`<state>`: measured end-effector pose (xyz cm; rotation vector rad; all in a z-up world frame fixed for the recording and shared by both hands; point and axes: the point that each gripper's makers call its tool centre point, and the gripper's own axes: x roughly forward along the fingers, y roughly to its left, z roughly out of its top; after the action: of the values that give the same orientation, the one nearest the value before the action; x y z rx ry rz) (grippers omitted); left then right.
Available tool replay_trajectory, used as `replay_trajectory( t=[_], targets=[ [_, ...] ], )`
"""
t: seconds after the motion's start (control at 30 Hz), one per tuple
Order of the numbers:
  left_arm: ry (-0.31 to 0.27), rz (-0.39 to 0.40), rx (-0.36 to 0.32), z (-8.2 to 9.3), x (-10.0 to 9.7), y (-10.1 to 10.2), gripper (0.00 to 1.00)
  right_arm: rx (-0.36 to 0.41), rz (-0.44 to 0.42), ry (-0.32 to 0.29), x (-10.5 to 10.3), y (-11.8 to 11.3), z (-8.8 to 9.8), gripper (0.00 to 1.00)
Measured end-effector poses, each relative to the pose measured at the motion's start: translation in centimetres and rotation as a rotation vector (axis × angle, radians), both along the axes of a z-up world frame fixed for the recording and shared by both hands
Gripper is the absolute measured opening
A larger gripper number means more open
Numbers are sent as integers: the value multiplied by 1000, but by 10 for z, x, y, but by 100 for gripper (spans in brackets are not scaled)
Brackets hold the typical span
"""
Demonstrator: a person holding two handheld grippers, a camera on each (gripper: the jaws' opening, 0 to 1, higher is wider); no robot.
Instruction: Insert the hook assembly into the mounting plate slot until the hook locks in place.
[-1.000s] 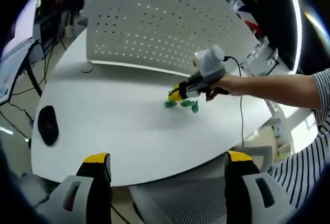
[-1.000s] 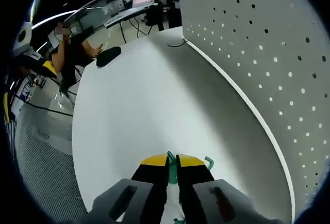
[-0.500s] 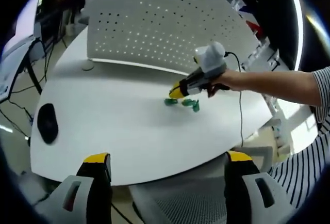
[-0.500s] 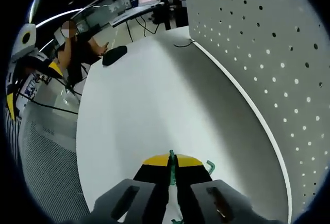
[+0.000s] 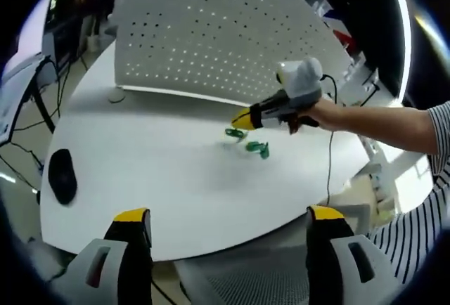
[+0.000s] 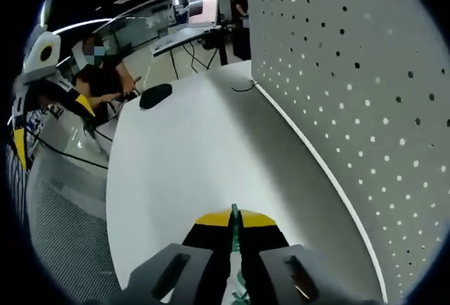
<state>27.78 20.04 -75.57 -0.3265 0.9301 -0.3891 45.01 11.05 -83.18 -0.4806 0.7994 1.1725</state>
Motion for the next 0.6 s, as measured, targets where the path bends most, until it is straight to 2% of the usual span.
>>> replay_trajectory(
  t=[0.07,0.1,0.13,0.23,0.43,0.6],
  targets=[
    [-12,-9,5,2,2,-2,93,30,-33,-3,2,0,9,0],
    [-14,-14,7,3,3,-4,93,75,-70,30,0,3,16,0],
    [-17,-22,8,4,4,-5,93,90,-78,37,-1,3,20,0],
    [-13,-49,11,3,3,-10,93,100,-85,-11,-2,-1,30,0],
    [-25,-66,20,6,9,-12,93,163,-130,-29,-10,-2,50,0],
    [-34,-76,37,9,16,-13,92,256,-211,-28,-22,0,72,0]
  ],
)
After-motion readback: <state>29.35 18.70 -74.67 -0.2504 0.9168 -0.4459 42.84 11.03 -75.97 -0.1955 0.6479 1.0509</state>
